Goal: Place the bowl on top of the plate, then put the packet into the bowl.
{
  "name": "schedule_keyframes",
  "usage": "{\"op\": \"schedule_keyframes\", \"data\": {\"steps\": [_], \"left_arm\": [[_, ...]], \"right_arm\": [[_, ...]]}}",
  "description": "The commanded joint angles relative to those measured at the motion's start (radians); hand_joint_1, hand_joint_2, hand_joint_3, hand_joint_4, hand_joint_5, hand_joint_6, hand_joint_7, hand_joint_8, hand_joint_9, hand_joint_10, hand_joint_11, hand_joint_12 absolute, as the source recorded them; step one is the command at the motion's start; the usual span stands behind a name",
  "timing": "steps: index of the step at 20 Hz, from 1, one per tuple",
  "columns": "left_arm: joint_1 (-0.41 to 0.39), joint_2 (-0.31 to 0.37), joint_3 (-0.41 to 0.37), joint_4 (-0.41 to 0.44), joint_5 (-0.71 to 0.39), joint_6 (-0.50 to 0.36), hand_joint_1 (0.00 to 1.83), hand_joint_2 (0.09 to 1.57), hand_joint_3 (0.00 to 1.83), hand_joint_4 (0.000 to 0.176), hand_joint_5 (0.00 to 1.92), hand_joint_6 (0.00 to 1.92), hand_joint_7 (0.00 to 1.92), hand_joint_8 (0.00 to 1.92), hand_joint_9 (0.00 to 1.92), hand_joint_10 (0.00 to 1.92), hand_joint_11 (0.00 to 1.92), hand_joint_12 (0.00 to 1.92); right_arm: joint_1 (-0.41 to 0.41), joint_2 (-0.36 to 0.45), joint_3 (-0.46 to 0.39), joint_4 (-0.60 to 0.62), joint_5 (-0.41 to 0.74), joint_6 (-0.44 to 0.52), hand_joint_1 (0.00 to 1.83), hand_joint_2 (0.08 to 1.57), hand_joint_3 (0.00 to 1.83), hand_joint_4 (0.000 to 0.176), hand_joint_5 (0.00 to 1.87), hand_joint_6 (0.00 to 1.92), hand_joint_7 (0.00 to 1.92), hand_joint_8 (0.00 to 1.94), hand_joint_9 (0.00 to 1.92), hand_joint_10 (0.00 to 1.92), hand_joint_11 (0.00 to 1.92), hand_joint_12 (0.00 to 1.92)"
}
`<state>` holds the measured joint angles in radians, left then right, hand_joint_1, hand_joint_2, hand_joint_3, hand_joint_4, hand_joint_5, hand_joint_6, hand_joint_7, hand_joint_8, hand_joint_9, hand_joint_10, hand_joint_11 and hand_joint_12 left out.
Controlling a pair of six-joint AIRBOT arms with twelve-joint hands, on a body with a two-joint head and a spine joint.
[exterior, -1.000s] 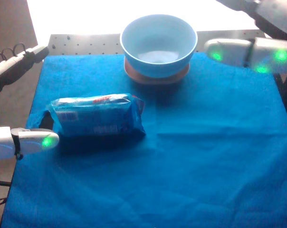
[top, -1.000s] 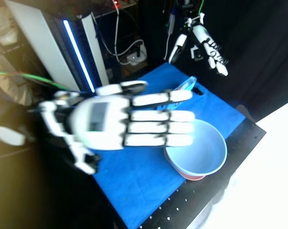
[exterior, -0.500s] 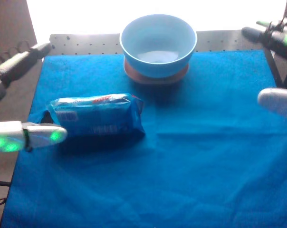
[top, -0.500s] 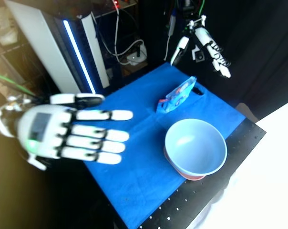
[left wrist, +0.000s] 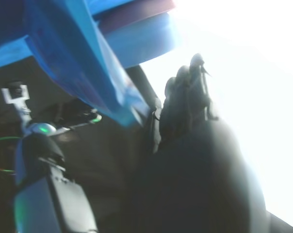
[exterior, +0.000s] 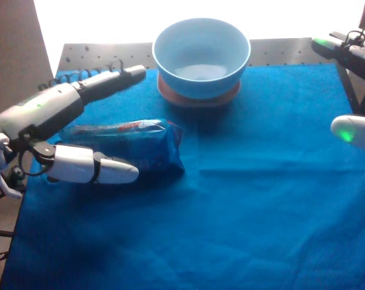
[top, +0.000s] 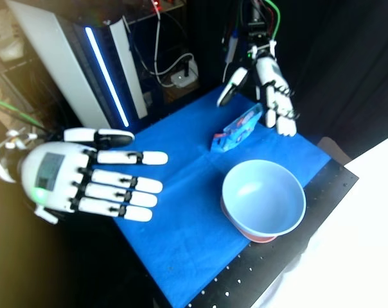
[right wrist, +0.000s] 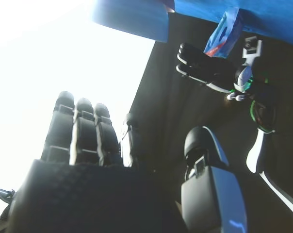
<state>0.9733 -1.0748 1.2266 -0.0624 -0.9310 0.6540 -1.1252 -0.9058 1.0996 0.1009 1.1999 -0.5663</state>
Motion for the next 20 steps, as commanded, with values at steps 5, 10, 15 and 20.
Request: {"op": "schedule_keyframes", "data": {"steps": [5, 10, 15, 20], "left_arm": [[-0.026, -0.006, 0.012, -0.007, -0.099, -0.021, 1.27, 1.08, 0.00, 0.000, 1.16, 0.41, 1.02, 1.11, 1.14, 0.89, 0.94, 1.50], [-0.071, 0.008, 0.024, -0.001, -0.110, -0.022, 1.26, 1.12, 0.00, 0.000, 1.03, 0.67, 0.97, 1.25, 0.93, 1.13, 0.78, 1.57], [-0.109, 0.046, 0.026, 0.008, -0.139, -0.022, 1.26, 1.07, 0.00, 0.000, 1.11, 0.61, 1.09, 0.96, 1.09, 0.52, 0.71, 1.21], [-0.186, 0.083, 0.029, 0.033, -0.182, -0.018, 1.28, 1.08, 0.00, 0.000, 1.19, 0.34, 1.04, 1.16, 0.99, 1.20, 0.75, 1.67]], "right_arm": [[0.001, 0.000, 0.004, 0.023, 0.126, 0.005, 0.19, 1.20, 0.00, 0.176, 0.01, 0.00, 0.00, 0.00, 0.00, 0.00, 0.02, 0.01], [-0.014, -0.007, 0.003, 0.034, 0.126, 0.005, 0.16, 1.21, 0.00, 0.176, 0.00, 0.00, 0.02, 0.00, 0.04, 0.01, 0.07, 0.04], [-0.022, -0.009, 0.002, 0.040, 0.126, 0.005, 0.15, 1.22, 0.01, 0.169, 0.02, 0.01, 0.05, 0.01, 0.06, 0.01, 0.06, 0.04], [-0.036, -0.009, -0.001, 0.049, 0.126, 0.005, 0.11, 1.24, 0.00, 0.172, 0.03, 0.00, 0.06, 0.01, 0.09, 0.01, 0.12, 0.08]]}}
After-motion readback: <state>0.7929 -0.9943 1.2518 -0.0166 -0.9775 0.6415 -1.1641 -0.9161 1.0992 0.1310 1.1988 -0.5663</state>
